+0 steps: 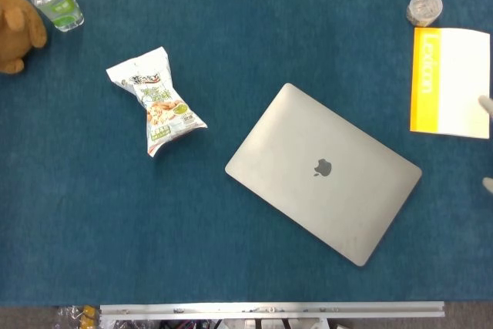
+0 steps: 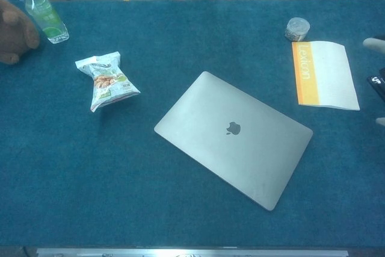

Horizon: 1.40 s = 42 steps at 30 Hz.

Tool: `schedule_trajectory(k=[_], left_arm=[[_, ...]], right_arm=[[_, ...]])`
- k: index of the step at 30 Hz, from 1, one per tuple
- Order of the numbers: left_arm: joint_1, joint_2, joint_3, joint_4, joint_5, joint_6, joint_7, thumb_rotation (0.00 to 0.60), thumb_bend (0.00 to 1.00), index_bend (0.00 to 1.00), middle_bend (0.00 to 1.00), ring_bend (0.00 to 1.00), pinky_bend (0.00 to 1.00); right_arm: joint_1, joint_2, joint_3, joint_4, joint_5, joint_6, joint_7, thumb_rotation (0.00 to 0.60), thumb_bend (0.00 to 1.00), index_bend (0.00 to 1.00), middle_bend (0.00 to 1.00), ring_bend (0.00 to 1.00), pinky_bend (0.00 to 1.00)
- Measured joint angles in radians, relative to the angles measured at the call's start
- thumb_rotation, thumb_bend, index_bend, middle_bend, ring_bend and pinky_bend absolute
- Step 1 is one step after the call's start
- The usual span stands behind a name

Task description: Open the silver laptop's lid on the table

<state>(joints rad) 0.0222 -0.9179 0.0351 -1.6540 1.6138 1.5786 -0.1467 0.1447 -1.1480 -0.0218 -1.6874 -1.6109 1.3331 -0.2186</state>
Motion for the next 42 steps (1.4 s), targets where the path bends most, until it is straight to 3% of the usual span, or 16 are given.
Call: schedule_trajectory(k=[17, 29, 42], left_arm=[[0.0, -0.008, 0.009, 0.039, -0.004, -0.012, -0.038, 0.6, 0.25, 0.05, 0.0, 0.0, 0.01], [0.0, -0.014, 0.009, 0.06, -0.011, -0.015, -0.057, 0.6, 0.25, 0.05, 0.0, 0.0, 0.01], [-0.006, -0.024, 0.008, 0.083, -0.017, -0.026, -0.073, 0.6, 0.25, 0.05, 0.0, 0.0, 0.01]], right_arm=[[0.062, -0.15, -0.018, 0.122, 0.021, -0.127, -0.118, 0.6, 0.0, 0.0, 0.02, 0.0, 0.11], [0.093, -0.255, -0.012, 0.209, 0.061, -0.176, -0.178, 0.6, 0.0, 0.0, 0.02, 0.0, 0.11], [0.108, -0.31, -0.003, 0.234, 0.106, -0.189, -0.205, 0.6, 0.02, 0.0, 0.02, 0.0, 0.11]])
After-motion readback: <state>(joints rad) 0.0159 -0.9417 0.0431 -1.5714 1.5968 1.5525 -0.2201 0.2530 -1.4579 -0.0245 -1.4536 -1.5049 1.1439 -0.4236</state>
